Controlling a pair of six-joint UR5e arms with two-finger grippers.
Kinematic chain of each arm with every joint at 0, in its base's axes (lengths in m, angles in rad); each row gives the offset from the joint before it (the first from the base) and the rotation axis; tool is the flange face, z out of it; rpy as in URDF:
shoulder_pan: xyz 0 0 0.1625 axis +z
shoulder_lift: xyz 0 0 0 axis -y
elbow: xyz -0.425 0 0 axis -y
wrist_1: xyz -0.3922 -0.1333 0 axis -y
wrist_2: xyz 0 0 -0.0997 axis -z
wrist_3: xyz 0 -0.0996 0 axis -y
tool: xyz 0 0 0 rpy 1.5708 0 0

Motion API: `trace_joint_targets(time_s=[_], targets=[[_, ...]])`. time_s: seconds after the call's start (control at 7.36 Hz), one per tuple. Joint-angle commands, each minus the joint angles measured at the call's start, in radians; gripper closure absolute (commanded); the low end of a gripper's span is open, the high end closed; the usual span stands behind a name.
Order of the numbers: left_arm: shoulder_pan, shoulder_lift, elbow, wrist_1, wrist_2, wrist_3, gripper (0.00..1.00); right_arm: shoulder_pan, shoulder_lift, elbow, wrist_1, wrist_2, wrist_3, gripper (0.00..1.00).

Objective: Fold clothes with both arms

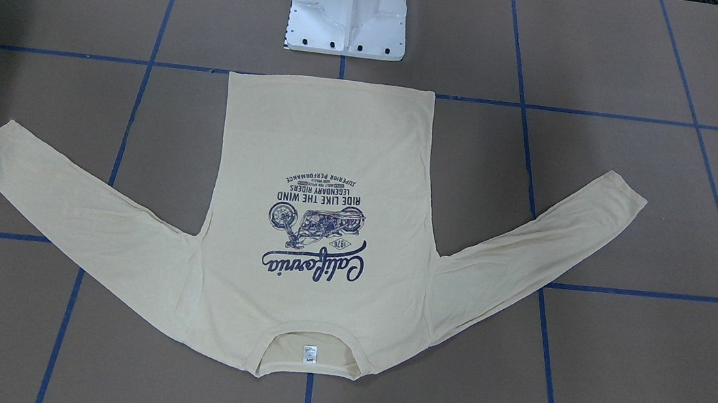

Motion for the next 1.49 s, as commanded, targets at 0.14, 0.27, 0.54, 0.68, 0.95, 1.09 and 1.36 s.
trace_joint_targets(time_s=[0.14,0.27,0.54,0.68,0.95,1.09,1.36], targets=[[0.000,0.004,0.000,-0.003,0.001,0.000,0.00,-0.268,-0.018,-0.023,0.252,-0.161,0.435,0.02],[0.000,0.004,0.000,-0.003,0.001,0.000,0.00,-0.348,-0.019,-0.070,0.356,-0.236,0.538,0.02],[0.000,0.004,0.000,-0.003,0.001,0.000,0.00,-0.490,-0.017,-0.268,0.653,-0.385,0.669,0.02],[0.002,0.003,0.002,-0.003,0.001,0.000,0.00,-0.518,-0.018,-0.329,0.754,-0.416,0.695,0.04],[0.002,0.003,0.000,-0.003,0.001,-0.002,0.00,-0.547,-0.029,-0.348,0.759,-0.462,0.694,0.26],[0.002,0.003,0.000,-0.003,0.001,-0.002,0.00,-0.590,-0.037,-0.354,0.759,-0.522,0.694,0.26],[0.002,0.003,0.000,-0.003,0.001,-0.002,0.00,-0.622,-0.037,-0.373,0.759,-0.567,0.694,0.31]])
